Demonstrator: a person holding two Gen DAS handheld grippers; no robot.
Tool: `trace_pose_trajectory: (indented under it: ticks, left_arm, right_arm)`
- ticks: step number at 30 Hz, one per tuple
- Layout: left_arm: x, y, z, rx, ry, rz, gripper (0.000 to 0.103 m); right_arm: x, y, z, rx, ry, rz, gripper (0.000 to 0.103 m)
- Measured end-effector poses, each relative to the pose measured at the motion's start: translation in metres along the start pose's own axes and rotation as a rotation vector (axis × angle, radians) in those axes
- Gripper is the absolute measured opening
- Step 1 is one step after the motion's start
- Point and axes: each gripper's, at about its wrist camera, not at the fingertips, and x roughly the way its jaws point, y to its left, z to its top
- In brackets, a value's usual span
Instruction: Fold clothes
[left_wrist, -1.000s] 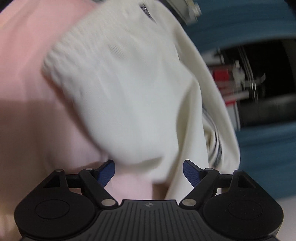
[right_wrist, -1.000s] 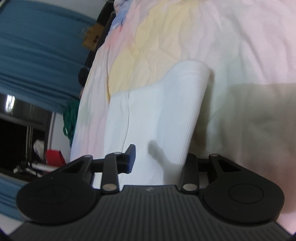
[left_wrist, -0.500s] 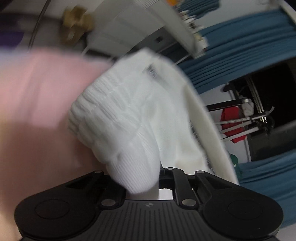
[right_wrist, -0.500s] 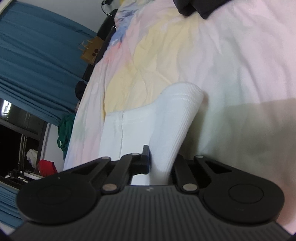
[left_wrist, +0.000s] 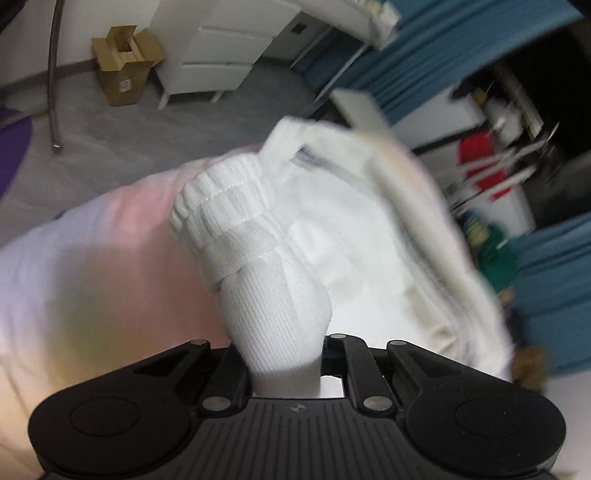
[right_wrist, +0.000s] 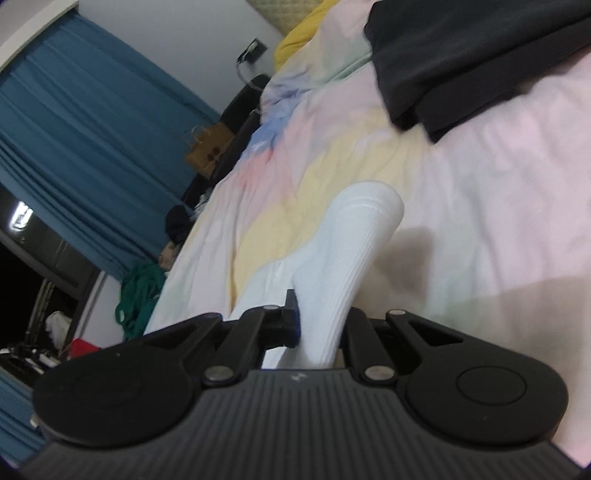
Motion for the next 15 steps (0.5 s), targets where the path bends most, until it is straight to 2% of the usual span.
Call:
trace_pose_trajectory:
  ticks: [3, 7, 13, 15]
  left_arm:
    - [0.026, 0.005, -0.008, 0.042, 0.058, 0.099, 0.012]
    - [0.039, 0.003, -0.009, 0.095, 0.085, 0.152, 0.016]
    - [0.032, -0.004, -0.014, 0.146, 0.094, 0.165, 0.033]
    - [0.024, -0.007, -0.017, 0.177, 0.087, 0.173, 0.048]
  right_arm:
    - [0.002, -0.006, -0.001, -0.029, 0.028, -0.059, 0.008]
    - [0.006, -0.013, -0.002, -0.031, 0.072, -0.106, 0.008]
    - [0.013, -0.023, -0.005, -0.033, 0.139, -0.175, 0.012]
    - [0.012, -0.025, -0.004, -0.027, 0.148, -0.197, 0.016]
